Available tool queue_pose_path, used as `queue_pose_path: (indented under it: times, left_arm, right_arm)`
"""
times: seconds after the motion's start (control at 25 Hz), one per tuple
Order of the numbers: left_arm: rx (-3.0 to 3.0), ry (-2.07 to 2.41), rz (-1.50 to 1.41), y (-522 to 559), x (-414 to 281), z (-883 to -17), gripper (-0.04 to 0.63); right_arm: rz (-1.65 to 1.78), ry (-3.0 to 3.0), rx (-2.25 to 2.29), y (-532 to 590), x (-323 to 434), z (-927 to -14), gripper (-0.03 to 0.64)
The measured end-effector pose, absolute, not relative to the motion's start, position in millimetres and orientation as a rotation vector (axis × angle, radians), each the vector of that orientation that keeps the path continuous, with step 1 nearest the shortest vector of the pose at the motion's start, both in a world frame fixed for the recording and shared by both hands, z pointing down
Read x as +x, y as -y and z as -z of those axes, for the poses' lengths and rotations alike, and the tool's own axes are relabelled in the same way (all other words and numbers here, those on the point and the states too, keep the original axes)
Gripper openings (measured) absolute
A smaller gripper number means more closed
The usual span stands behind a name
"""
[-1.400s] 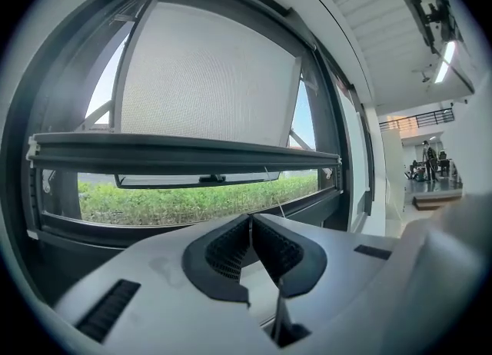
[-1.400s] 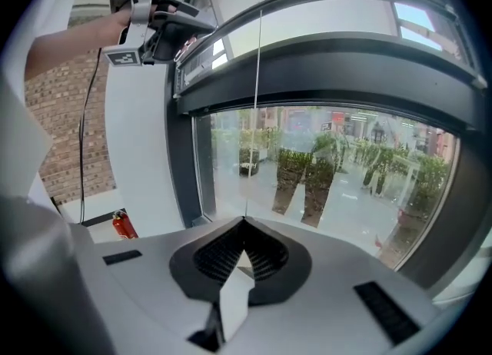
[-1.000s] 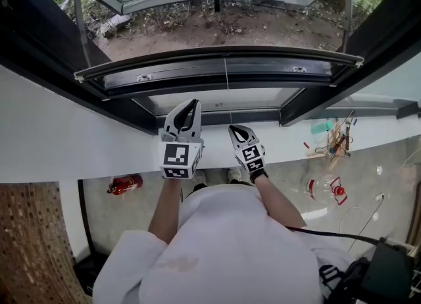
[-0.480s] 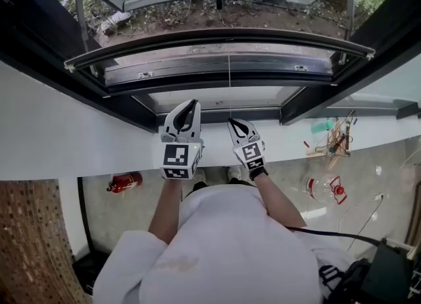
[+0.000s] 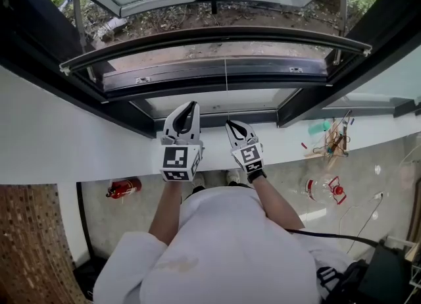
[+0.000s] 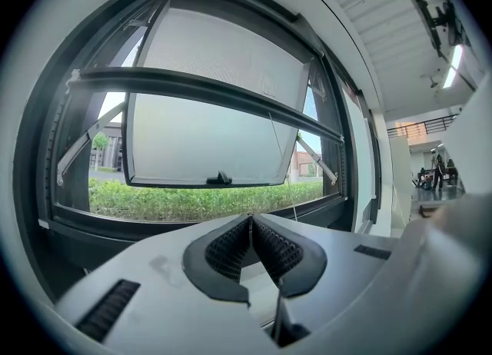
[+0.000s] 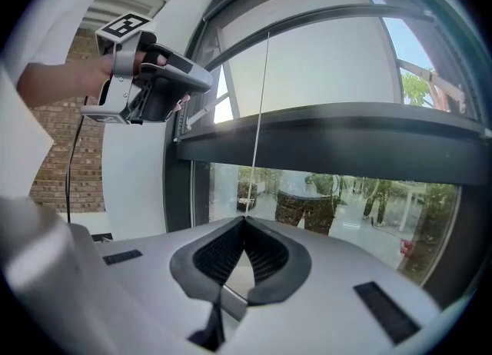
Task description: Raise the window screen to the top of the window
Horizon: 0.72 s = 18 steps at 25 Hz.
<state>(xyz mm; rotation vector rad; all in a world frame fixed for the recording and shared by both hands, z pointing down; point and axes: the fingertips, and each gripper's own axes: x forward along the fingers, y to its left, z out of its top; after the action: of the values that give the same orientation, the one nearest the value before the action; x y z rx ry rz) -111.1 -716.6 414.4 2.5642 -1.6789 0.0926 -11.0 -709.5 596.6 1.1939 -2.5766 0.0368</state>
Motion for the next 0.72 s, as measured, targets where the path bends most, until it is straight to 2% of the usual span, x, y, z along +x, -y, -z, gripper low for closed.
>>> queue_pose_path:
  times: [0.72]
  left_arm:
    - [2.562, 1.632, -0.021, 714, -106, -413, 0.012]
  right_arm:
    - [0.001, 2.638, 1.258, 717, -18, -561, 0.002]
